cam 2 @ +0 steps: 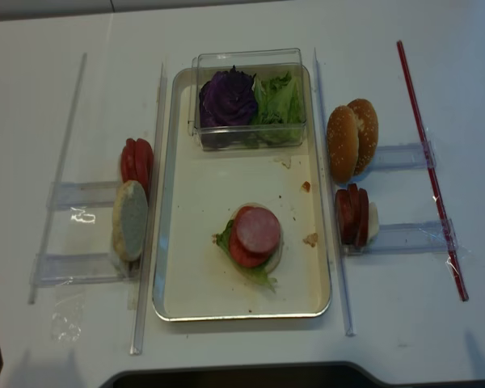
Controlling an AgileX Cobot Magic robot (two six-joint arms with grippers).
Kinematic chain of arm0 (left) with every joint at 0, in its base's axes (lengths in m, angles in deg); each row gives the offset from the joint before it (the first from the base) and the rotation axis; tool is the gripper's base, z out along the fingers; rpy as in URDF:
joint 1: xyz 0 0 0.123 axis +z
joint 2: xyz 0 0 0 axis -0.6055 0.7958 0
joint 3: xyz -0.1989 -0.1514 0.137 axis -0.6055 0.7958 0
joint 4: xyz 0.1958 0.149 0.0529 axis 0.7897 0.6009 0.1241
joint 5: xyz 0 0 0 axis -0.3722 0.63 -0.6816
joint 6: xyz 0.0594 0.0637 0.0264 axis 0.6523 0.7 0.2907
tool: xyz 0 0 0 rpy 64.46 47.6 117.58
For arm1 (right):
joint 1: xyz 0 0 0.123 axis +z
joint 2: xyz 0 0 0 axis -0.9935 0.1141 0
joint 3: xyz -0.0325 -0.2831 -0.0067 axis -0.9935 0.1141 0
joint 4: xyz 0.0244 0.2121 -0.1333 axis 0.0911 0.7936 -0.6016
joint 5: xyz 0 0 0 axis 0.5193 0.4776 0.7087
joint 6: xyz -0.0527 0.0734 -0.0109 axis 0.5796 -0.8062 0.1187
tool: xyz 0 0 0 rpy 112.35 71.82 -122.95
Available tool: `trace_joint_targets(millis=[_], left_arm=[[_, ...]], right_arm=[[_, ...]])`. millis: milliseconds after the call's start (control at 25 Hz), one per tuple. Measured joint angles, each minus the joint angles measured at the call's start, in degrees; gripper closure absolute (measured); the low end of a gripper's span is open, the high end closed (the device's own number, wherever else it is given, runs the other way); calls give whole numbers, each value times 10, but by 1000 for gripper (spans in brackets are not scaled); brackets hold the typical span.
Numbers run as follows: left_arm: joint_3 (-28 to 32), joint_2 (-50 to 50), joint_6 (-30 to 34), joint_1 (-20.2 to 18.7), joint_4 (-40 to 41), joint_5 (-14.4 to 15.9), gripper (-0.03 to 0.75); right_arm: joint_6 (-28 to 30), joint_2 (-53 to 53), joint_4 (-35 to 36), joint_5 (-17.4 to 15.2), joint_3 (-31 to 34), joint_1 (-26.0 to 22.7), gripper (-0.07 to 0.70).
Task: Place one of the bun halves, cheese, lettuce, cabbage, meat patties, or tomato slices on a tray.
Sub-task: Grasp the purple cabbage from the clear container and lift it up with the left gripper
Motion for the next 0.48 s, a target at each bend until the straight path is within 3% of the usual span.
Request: trace_joint_targets(millis=[480], left_arm=[[0, 0, 0, 0, 0, 0, 267]], right_arm=[[0, 0, 0, 0, 0, 0, -53]])
